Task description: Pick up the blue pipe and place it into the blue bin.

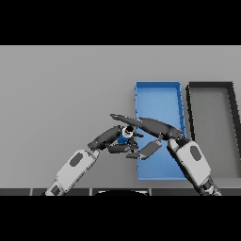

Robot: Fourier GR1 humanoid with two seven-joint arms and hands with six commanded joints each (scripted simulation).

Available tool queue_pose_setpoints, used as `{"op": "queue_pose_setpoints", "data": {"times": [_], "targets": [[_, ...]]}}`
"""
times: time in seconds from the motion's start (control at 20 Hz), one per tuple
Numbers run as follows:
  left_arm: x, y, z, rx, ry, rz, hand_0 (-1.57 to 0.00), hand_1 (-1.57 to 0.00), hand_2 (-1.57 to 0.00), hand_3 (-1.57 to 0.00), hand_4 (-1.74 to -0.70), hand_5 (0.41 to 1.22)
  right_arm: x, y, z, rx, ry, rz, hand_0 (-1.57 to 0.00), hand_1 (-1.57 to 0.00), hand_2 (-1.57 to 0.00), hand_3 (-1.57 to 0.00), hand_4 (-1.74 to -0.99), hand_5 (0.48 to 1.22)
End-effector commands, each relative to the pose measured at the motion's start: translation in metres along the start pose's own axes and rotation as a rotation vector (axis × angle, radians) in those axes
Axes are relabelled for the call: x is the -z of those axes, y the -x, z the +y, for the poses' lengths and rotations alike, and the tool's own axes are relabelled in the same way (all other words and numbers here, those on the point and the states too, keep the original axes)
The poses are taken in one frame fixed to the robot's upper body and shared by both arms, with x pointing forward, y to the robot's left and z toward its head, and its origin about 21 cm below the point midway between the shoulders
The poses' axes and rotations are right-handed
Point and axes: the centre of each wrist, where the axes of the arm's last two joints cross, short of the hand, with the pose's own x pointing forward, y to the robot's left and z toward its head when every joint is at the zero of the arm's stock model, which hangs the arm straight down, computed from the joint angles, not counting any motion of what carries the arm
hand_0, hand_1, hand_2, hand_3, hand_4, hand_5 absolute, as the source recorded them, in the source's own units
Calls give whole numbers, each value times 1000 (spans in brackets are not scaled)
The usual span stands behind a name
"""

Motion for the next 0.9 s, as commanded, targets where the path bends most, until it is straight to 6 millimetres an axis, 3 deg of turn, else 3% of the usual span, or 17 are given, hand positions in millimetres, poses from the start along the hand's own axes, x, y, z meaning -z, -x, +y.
{"op": "queue_pose_setpoints", "data": {"times": [0.0, 0.25, 0.3, 0.35, 0.45, 0.5, 0.55, 0.6, 0.7, 0.85], "targets": [[1, -1, 1, -5, -2, 0, -1571, -1571, -1571, -1517, -1731, 1221, 6, 0, -1, 2, -2, 7, 1, 1, 1, 1, -1225, 515], [-1, 0, 3, -19, 16, 16, -1571, -1571, -1571, -1474, -1720, 1221, 32, 4, -5, 4, -60, 13, -14, -36, -68, -11, -1241, 516], [1, -1, 1, -28, 29, 6, -1571, -1567, -1571, -1395, -1717, 1221, 36, 5, -6, 2, -73, 14, -54, -83, -115, -43, -1268, 519], [1, -1, 4, 6, 29, -28, -1496, -1393, -1367, -1150, -1630, 1221, 38, 3, -5, -1, -89, 8, -138, -166, -193, -106, -1308, 523], [1, -4, 3, 135, 29, 68, -993, -895, -875, -736, -1587, 1221, 43, 3, -7, -4, -112, 12, -478, -500, -500, -375, -1390, 538], [-1, -4, 2, 142, 16, 47, -879, -828, -796, -667, -1611, 1221, 46, 1, -5, -2, -130, 8, -697, -714, -714, -562, -1453, 551], [-1, -5, 0, 138, 21, 25, -895, -867, -845, -656, -1637, 1221, 45, 3, -2, 14, -153, 10, -872, -886, -886, -701, -1503, 573], [-1, -3, 1, 108, 4, 1, -1030, -1008, -990, -623, -1658, 1192, 48, 2, 2, 42, -165, 7, -1012, -1023, -1023, -828, -1541, 604], [-1, -7, -2, 35, -11, -42, -1225, -1211, -1199, -525, -1688, 1203, 50, 5, 4, 85, -150, 19, -1213, -1220, -1220, -1096, -1492, 706], [-5, -5, -3, 0, -13, -51, -1394, -1386, -1381, -550, -1714, 1212, 52, 5, 10, 65, -119, -13, -1388, -1391, -1391, -1328, -1458, 957]]}}
